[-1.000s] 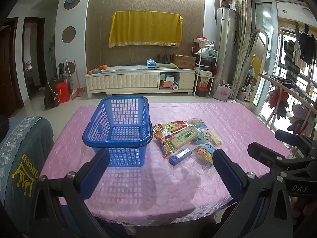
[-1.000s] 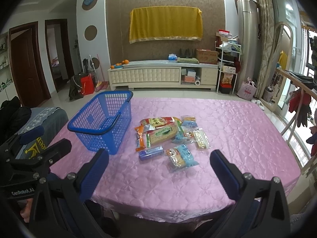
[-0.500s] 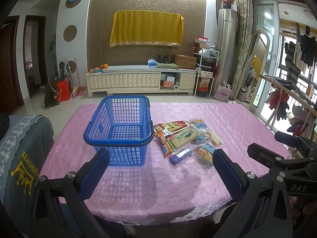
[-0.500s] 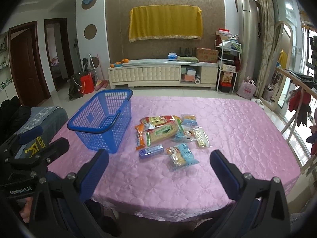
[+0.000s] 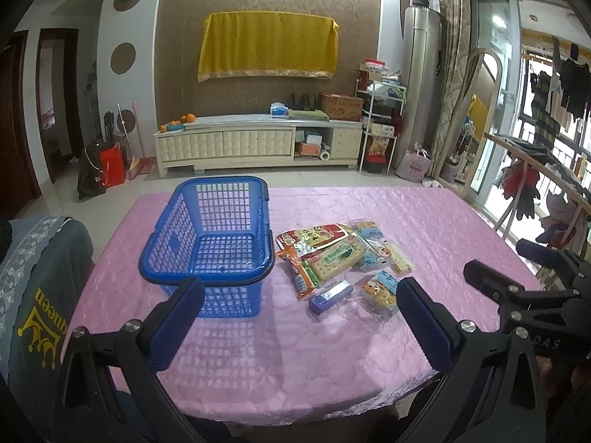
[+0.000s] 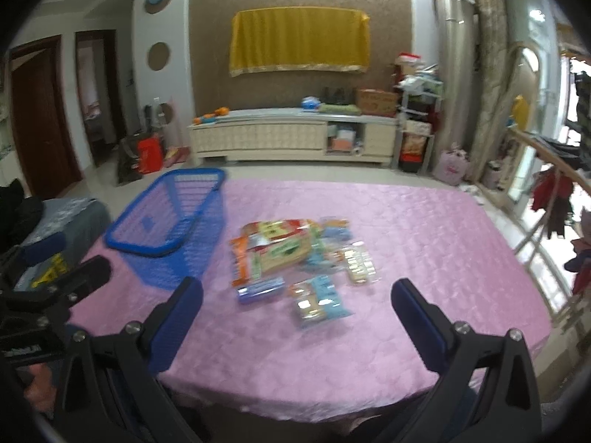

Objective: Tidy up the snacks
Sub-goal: 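Lower the left gripper onto the blue-white pastry bag and close it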

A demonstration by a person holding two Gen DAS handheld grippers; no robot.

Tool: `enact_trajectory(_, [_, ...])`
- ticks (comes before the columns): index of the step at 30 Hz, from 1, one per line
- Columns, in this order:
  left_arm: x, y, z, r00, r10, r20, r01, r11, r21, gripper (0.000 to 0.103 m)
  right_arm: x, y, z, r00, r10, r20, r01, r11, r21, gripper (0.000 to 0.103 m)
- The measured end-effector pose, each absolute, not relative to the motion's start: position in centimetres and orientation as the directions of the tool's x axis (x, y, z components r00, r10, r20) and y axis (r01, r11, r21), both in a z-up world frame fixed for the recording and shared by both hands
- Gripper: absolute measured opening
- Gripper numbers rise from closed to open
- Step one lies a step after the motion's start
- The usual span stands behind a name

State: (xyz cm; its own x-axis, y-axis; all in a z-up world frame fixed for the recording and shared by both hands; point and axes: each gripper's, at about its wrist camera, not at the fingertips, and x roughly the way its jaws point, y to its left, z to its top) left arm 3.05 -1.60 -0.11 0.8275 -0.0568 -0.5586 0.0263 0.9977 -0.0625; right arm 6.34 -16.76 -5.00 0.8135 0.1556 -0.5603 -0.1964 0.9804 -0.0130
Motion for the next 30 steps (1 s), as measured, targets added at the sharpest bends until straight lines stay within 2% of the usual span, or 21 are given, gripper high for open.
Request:
enact_trajectory(6, [6.0,-3.4,-1.4,0.786,-0.097,-0.611,0.059,0.995,-0.082,0.103,8.6,-19.2,-6.2,0.769,0.203,-0.607,-0.205,0.976,0.067,0.103])
enact_trajectory(18, [13.0,-8.2,-5.7,0.638,-0.184,-0.748,0.077,0.981,-0.176,0.103,13.0,-24.0,-10.0,0.707,0.119,-0.697,-0.144,0.989,0.023,0.103])
enact_trajectory(27, [17.3,-12.6,-9.5,0.532,-0.164,-0.831,0.066,0.986,-0.152,0.103,16.6,-28.4,-13.6,0.625,0.12,-0.772,-0.099,0.992,0.074,0.103])
enact_trajectory(30, [19.0,-14.3,-11.0,0.498,-0.123,-0.859,0.038,0.992,-0.12,0.103,17.7,-29.4,-15.1,0.602,0.125,-0.788,-0.083,0.992,0.094,0.103])
